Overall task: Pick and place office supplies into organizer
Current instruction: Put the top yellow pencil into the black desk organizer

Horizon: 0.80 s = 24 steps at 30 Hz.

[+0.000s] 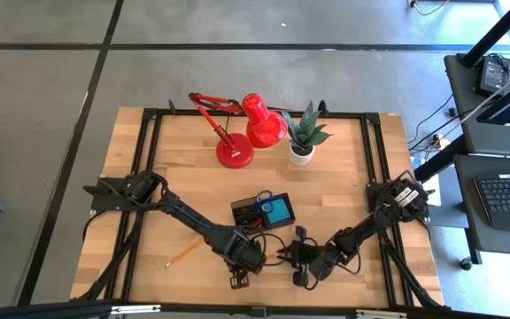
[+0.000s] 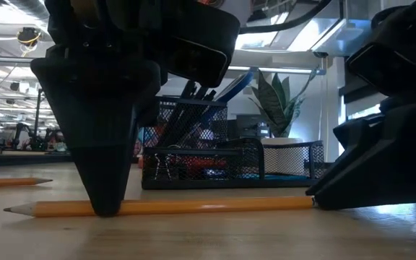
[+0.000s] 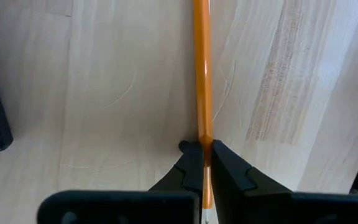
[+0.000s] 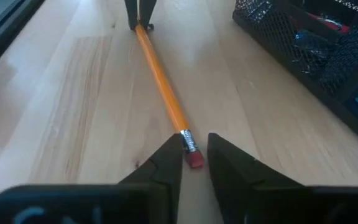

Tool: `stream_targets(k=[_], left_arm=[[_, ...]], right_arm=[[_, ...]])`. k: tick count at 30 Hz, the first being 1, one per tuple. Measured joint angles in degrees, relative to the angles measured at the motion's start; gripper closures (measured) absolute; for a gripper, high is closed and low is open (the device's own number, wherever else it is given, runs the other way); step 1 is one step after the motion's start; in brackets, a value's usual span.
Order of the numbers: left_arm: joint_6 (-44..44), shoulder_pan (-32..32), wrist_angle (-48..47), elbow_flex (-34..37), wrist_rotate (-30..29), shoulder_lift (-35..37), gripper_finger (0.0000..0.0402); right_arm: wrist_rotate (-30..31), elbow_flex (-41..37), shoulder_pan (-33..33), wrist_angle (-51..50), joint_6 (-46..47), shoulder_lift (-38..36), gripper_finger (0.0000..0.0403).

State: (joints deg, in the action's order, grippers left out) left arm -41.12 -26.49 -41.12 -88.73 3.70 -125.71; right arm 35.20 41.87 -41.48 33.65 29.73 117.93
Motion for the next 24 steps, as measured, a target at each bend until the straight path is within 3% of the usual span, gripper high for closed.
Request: stream_targets(k=[8, 24], left_arm=[[0.17, 0.18, 0.24, 0.00, -0.78, 0.00, 0.0394], [1.17, -0.13, -0.05, 0.39, -1.56, 1.62, 0.0381]], right_arm=[[-5.17, -0.12, 2.19, 0.06, -0.66, -0.34, 0.0352], [-6.38, -0.09, 2.32, -0.83, -1.79, -0.63, 0.0370]])
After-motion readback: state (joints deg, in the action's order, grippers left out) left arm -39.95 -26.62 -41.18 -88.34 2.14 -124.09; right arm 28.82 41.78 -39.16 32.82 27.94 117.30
